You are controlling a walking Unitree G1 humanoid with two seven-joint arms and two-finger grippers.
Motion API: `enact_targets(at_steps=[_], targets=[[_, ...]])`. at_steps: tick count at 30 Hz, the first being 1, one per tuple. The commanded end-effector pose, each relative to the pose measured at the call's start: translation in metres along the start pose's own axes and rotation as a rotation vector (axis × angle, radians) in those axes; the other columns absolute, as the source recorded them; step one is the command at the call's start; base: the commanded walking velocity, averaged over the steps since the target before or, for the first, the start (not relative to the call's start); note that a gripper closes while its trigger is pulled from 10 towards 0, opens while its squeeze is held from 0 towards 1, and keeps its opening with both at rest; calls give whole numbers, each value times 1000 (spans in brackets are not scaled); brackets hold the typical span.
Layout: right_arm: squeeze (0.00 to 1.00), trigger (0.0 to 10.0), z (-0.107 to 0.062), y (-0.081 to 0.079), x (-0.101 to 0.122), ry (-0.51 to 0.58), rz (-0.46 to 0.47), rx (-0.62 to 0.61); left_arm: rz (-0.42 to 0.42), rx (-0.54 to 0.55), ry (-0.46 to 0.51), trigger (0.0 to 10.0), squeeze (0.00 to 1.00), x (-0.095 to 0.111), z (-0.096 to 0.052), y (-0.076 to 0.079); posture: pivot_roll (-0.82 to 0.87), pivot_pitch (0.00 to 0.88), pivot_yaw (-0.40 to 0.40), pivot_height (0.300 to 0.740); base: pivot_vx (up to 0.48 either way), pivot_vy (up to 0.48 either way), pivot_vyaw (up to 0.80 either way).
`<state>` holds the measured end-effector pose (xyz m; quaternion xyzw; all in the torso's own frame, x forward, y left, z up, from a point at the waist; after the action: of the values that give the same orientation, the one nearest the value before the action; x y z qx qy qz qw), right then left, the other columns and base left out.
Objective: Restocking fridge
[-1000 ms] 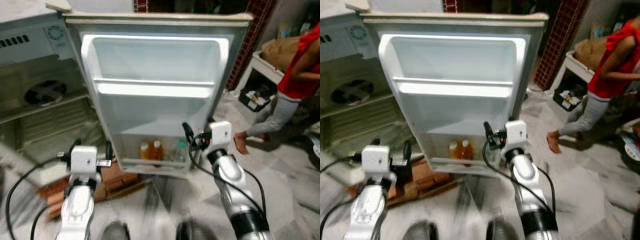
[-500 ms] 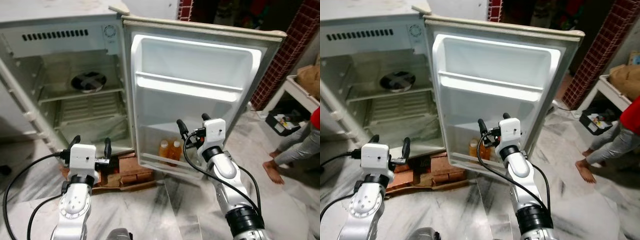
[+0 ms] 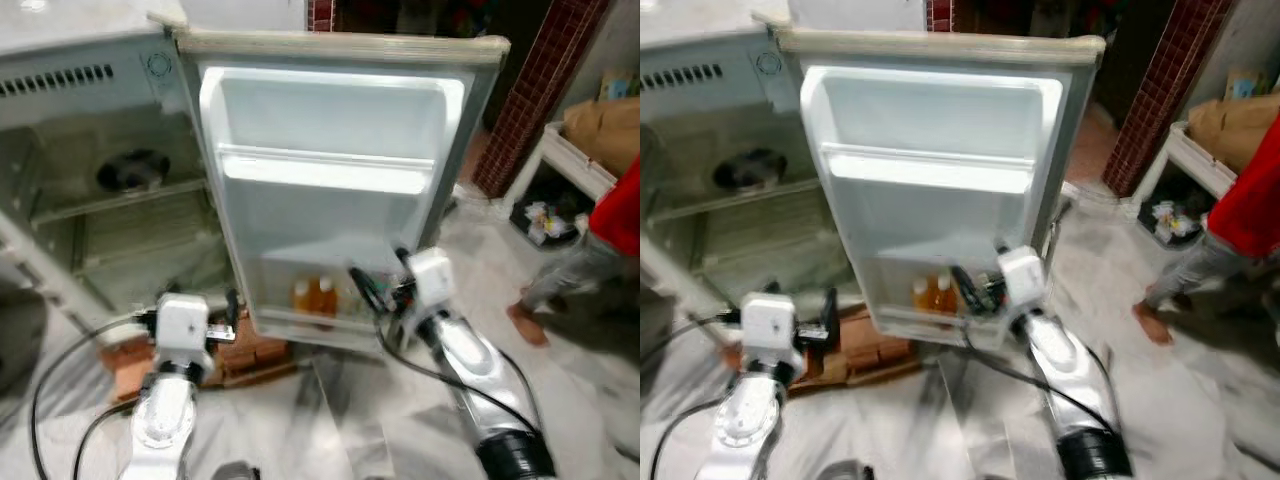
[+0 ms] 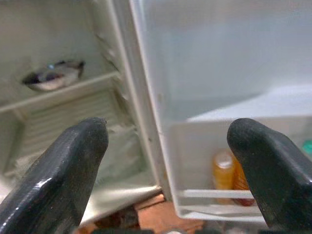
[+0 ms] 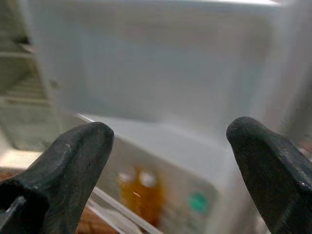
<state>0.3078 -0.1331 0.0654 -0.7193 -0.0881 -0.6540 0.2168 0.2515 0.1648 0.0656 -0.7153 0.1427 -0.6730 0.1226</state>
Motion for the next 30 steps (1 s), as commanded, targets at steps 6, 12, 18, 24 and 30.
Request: enact_targets(at_steps=[6, 12, 18, 24, 30], targets=[[0, 10000, -8, -12, -6, -48, 40, 112, 8, 5, -7, 10000, 0, -3, -2, -3, 13, 39, 1, 740, 0, -463, 0], [0, 10000, -15, -14, -10, -87, 20, 193, 12, 0, -10, 10000, 0, -4, -1, -3, 11, 37, -1, 740, 0, -448, 0], [0, 10000, -2, -8, 5, -34, 15, 152, -8, 22, -12, 10000, 0, -4, 1, -6, 10, 34, 1, 740, 0, -69, 0], [0, 10000, 8, -11, 18, 45, 14, 116, 0, 42, -17, 10000, 0, -5, 0, -8, 16, 37, 4, 740, 0, 0, 0], [0, 10000, 9, -16, 17, 90, 52, 46, -16, 47, -24, 10000, 0, -6, -2, -10, 19, 45, 9, 740, 0, 0, 0]])
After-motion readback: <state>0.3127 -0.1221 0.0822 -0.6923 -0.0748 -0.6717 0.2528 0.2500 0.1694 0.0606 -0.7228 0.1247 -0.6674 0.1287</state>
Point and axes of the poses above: a point about 5 cm out from each wrist's last joint towards the gripper, its own z axis pointing out of the wrist towards the gripper, its own x axis along the axis of the wrist's last joint, y = z × x, the point moved 3 cm from there along z, pointing out of the wrist towards the gripper, and after that the axes turned 12 degrees about z, right-handed, at the moved point
